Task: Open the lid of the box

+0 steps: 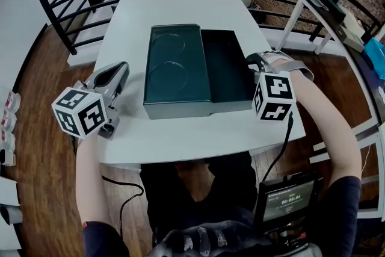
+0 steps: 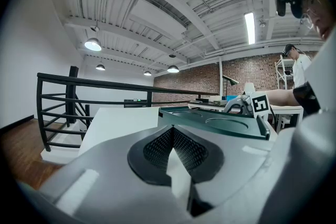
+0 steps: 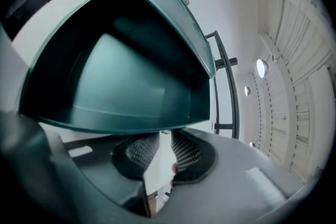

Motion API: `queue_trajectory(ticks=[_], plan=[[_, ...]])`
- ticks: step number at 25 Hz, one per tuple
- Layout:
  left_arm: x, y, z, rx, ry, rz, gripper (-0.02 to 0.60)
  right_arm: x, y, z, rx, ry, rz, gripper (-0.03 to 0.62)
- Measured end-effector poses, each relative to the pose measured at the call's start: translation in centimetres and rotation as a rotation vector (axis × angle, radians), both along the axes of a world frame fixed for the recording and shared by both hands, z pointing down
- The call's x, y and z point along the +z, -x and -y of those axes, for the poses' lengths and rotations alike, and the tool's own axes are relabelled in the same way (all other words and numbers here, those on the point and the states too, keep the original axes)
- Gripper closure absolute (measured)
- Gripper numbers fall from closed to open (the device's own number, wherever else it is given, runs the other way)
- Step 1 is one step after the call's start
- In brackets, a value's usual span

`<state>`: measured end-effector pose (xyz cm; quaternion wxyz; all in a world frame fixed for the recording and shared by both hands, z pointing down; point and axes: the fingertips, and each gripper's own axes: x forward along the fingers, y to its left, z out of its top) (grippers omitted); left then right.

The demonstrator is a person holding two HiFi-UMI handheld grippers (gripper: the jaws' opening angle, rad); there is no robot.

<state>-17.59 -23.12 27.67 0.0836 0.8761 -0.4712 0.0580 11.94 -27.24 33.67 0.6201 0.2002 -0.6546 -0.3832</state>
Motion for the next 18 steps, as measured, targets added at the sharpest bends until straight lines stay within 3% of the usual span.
queue_trajectory(ticks=[5, 14, 18], plan=[[0.0, 0.0, -0.1, 0.002, 0.000, 0.001, 0.571, 0.0, -1.0, 0.1, 0.007, -0.001, -0.013, 0.523], [0.0, 0.3, -0.1, 0.002, 0.001, 0.000, 0.571, -0.2, -1.3, 0.2, 0.022, -0.013, 0.053, 0.520], [0.1, 0.4, -0.1, 0.001, 0.000, -0.001, 0.571, -0.6, -2.0, 0.1, 0.017, -0.066, 0.041, 0.508]])
